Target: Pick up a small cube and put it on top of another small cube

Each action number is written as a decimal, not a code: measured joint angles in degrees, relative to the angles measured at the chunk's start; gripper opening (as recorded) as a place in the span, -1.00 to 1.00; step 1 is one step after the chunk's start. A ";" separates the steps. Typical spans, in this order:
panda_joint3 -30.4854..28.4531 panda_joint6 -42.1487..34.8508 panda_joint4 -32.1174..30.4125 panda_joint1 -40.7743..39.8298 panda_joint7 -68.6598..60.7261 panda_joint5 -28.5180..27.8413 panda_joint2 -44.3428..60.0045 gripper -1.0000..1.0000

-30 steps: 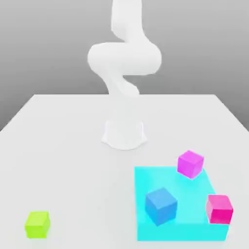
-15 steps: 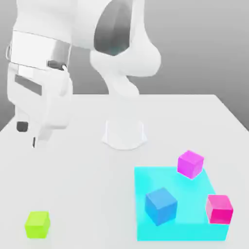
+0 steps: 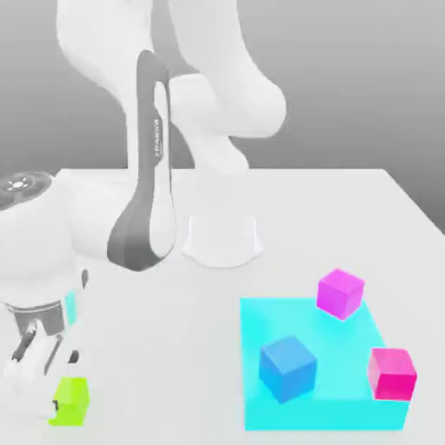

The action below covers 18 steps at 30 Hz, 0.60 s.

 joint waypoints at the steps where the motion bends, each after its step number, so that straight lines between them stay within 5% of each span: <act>1: 0.00 0.00 0.00 0.00 0.00 0.00 0.00 -1.00; 7: 0.05 0.06 -0.02 -0.06 0.04 0.01 -0.08 -1.00; 12: 1.08 -7.17 -2.01 -0.14 -0.86 0.89 -9.32 -1.00; 18: 10.21 -15.81 -4.62 8.15 -5.85 1.46 -20.80 -1.00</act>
